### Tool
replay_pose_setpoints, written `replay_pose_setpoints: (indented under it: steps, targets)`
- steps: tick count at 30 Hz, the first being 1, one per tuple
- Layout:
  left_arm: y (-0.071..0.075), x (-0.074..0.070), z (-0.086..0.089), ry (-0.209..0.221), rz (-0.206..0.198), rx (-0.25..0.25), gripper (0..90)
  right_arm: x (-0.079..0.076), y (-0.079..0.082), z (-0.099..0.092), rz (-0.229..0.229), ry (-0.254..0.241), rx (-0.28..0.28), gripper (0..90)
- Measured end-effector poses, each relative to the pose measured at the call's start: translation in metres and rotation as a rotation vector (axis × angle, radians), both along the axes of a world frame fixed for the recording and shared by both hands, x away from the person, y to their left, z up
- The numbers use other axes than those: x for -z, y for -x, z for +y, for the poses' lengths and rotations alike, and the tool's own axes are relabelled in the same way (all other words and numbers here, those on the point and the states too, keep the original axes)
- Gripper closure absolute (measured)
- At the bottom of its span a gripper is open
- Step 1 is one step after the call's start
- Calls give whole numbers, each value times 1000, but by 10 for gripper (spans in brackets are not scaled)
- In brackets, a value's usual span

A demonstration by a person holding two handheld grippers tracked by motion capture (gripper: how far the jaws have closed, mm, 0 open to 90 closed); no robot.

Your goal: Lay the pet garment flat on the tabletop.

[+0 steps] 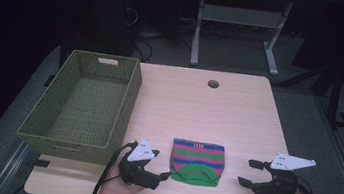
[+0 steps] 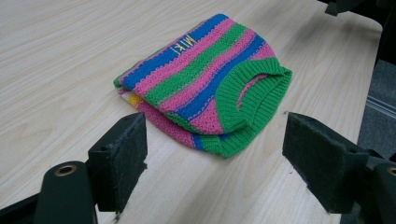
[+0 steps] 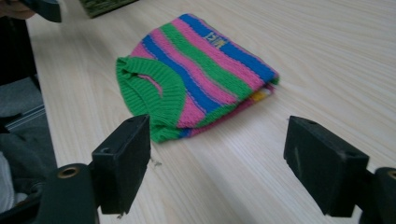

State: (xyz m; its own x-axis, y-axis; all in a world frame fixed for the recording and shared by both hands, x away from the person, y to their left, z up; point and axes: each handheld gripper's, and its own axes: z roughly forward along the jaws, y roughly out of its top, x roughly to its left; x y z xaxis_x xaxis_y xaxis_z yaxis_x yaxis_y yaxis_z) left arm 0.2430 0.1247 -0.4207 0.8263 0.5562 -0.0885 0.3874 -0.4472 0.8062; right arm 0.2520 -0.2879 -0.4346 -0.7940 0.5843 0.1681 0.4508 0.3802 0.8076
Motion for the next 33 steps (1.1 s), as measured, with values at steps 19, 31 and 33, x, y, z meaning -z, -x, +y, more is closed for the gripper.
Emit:
replay_pose_setpoints:
  steps: [19,31,33]
  targets:
    - [-24,1,-29,-42,25,106,328,0,-24,53,26,86,-158,290]
    - [-40,10,-47,-109,58,188,421,7,-32,66,42,106,-234,445]
    - [-43,14,-51,-127,65,195,425,9,-33,67,53,112,-249,479]
